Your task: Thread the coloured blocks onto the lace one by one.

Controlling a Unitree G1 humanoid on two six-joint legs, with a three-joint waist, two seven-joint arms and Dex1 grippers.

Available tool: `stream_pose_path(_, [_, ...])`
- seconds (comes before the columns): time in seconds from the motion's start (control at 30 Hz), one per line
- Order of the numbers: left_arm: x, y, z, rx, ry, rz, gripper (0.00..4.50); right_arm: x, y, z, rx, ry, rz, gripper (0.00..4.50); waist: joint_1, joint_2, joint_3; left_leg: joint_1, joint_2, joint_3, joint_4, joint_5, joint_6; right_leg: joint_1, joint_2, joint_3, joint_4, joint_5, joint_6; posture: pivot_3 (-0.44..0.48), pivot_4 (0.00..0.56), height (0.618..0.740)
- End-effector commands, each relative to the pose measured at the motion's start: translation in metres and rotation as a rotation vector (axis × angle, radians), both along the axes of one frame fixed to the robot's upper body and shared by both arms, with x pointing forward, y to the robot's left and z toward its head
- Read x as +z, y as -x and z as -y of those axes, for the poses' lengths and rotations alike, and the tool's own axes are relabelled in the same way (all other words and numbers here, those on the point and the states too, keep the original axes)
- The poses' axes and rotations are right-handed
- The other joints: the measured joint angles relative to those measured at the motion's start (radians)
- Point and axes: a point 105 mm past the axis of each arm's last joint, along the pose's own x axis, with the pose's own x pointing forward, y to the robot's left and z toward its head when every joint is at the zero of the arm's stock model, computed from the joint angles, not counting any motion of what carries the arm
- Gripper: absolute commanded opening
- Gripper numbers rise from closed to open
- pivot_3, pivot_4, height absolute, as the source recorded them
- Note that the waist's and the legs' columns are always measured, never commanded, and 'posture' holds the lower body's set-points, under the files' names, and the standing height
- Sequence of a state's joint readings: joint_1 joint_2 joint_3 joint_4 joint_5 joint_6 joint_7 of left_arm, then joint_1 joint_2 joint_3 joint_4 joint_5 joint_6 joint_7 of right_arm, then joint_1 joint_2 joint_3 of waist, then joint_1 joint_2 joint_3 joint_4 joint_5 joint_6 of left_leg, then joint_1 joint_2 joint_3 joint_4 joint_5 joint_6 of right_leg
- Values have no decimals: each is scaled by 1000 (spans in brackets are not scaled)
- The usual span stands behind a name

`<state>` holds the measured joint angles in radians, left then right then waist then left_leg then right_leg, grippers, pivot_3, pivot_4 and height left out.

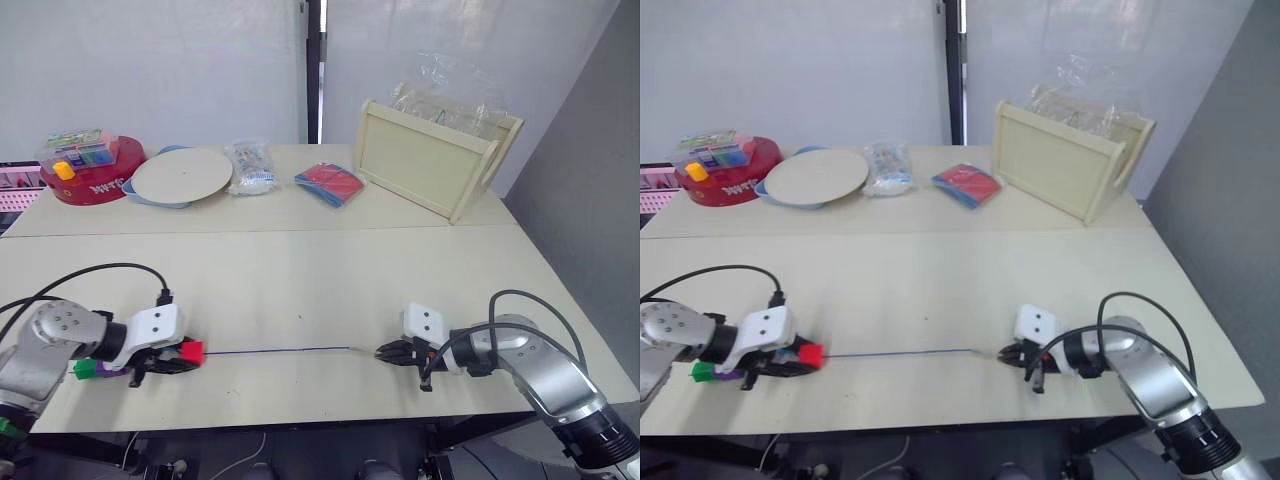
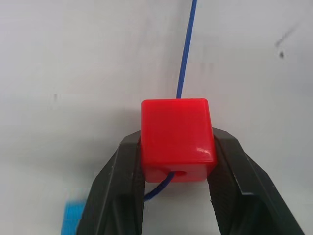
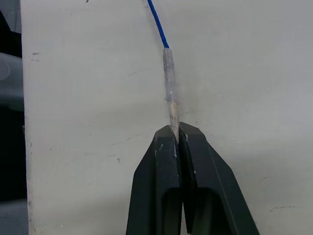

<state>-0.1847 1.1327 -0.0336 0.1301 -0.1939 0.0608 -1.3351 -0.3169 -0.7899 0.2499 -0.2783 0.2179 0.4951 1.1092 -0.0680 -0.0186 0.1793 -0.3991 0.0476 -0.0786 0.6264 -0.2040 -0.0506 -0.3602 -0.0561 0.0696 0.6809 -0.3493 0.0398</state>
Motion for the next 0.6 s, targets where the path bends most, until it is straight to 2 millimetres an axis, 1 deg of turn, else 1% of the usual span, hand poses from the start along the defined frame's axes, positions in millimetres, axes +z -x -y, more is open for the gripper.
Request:
stream_pose_path(0.03, [-3, 2, -10, 28, -35, -11, 1199, 8, -2, 4, 27, 4, 33, 0, 2, 0, 0, 0, 0, 0, 0, 0, 0, 0, 0, 0, 0, 0, 0, 0, 150, 740])
stream_pose_path(0.17, [0, 0, 1, 14, 4, 10, 1199, 10, 0, 1, 54, -1, 26, 0, 5, 0, 0, -1, 0, 0, 0, 0, 0, 0, 0, 0, 0, 0, 0, 0, 150, 740])
stream_pose_path(0.23, [10, -5, 6, 20, 37, 31, 2234, 8, 4, -7, 77, -11, 18, 0, 8, 0, 0, -1, 0, 0, 0, 0, 0, -1, 0, 0, 0, 0, 0, 0, 150, 740])
stream_pose_path(0.33, [25, -8, 10, 11, 44, 22, 3157, 6, 9, -17, 86, -27, 5, 0, 14, -1, 0, -4, 0, 0, 1, 0, 0, -3, 0, -1, 1, 0, 0, 0, 150, 740])
stream_pose_path(0.4, [31, -9, 13, -13, 14, 19, 3157, 5, 10, -21, 86, -33, -1, 0, 21, -1, 0, -10, -1, 0, 4, 0, 0, -8, 0, 0, 3, 0, 0, 0, 150, 740])
stream_pose_path(0.53, [48, -10, 18, -52, -61, -18, 3157, 2, 11, -30, 90, -39, -3, 0, 26, -1, 0, -11, -1, 0, 4, 0, 0, -9, -1, 0, 3, 0, 0, 0, 150, 740])
stream_pose_path(0.6, [51, -5, 13, -85, -161, -70, 3157, 0, 13, -33, 94, -41, -5, 0, 26, -1, 0, -11, -1, 0, 5, 0, 0, -9, 0, -1, 3, 0, 0, 0, 150, 740])
